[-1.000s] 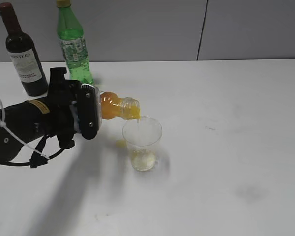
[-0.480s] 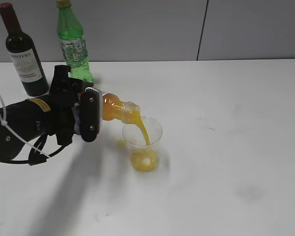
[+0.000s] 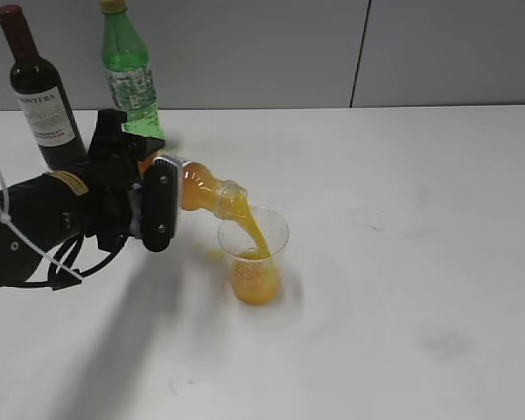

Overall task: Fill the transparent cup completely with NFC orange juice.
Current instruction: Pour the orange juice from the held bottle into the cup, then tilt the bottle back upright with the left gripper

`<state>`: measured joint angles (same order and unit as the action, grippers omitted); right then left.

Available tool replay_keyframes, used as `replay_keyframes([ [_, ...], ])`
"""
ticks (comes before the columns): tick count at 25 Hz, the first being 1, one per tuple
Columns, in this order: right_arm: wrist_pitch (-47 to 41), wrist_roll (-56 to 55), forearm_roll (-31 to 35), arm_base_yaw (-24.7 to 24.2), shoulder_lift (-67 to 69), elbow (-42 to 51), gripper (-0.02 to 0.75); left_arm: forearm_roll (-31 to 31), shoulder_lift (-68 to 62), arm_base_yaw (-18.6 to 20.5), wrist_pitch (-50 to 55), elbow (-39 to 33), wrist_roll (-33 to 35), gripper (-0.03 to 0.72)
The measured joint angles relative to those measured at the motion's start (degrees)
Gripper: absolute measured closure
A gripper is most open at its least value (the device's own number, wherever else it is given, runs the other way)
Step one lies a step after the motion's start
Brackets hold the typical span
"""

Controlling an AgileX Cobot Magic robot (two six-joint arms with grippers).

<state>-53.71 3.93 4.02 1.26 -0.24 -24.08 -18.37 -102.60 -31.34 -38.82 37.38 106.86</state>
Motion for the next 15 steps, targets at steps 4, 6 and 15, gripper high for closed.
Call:
replay_keyframes([
  [4, 0.00, 0.00, 0.00, 0.00, 0.00, 0.00, 0.150, -0.11, 0.00, 0.00, -1.98, 0.00, 1.02, 0.210],
  [6, 0.00, 0.00, 0.00, 0.00, 0.00, 0.00, 0.150, -0.11, 0.00, 0.00, -3.03, 0.00, 1.82, 0.210],
  [15, 0.00, 0.00, 0.00, 0.00, 0.00, 0.00, 0.150, -0.90, 0.00, 0.00, -4.56, 0.00, 5.38, 0.210],
])
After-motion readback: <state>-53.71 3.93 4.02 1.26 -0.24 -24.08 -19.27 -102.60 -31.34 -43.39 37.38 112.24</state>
